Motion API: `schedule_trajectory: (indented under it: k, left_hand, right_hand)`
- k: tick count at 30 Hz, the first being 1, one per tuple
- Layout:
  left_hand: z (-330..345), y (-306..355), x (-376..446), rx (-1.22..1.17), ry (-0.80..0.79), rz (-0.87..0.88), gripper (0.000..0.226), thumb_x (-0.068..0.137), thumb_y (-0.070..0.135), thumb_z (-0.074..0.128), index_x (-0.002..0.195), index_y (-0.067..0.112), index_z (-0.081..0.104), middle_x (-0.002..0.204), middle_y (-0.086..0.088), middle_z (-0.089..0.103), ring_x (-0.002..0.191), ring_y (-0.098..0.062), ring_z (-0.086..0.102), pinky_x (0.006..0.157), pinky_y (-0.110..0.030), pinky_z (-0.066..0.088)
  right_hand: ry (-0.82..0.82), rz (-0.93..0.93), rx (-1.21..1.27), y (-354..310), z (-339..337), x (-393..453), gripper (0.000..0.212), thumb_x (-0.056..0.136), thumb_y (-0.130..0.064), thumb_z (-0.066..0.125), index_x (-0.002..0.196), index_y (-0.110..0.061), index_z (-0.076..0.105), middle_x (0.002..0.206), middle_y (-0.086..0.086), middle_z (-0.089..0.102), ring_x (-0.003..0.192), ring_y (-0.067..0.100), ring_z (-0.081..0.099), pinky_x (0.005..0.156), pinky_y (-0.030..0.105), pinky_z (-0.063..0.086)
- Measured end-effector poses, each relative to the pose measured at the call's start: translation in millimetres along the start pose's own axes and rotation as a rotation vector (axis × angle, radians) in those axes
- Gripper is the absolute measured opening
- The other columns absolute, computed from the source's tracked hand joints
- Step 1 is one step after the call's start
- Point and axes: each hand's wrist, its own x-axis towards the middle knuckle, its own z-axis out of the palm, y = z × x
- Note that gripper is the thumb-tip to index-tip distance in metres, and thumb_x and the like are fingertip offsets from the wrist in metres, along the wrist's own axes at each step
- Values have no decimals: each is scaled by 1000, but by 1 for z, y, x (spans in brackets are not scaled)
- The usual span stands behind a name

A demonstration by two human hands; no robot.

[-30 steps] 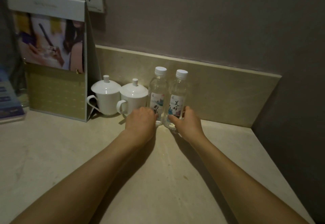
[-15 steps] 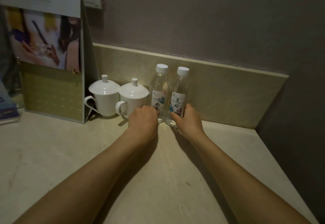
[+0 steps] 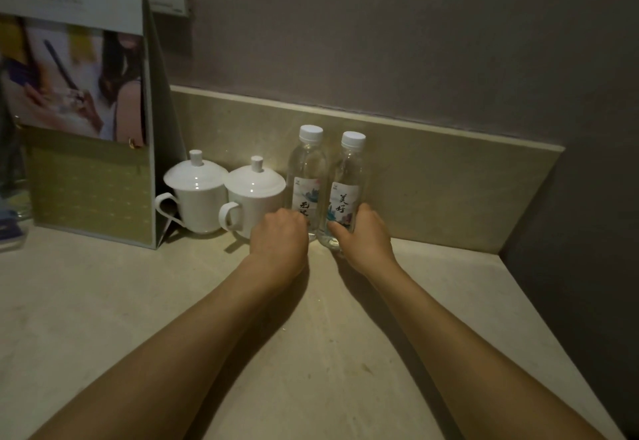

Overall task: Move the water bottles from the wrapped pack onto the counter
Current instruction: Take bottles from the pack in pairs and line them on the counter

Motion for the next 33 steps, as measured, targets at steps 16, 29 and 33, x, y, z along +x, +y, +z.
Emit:
schedule_trajectory:
  k: [16,29,33]
  left_hand:
    - [4,-3,0,-47,2,1,18,98,21,54,106,10,66,102,-10,66,92,-27,66,65,-33,44]
    - [8,-8,4,-103,-3,42,17,97,21,55,102,10,67,96,-9,66,83,-26,63,64,-33,47]
    - [7,-10,4,-121,-53,45,17,97,21,54,99,10,68,89,-9,66,84,-27,66,67,-35,53]
  right_hand:
    - [-25,3,22,0,-1,-2,41,92,-31,62,120,-5,50,125,14,54,115,31,54,86,36,44]
    - [-37,9,33,-1,-1,-4,38,93,-30,60,120,-3,50,126,15,55,116,31,53,80,30,38]
    - [-41,34,58,-3,-1,-6,37,94,-29,60,120,-4,50,127,14,57,115,31,55,82,33,43]
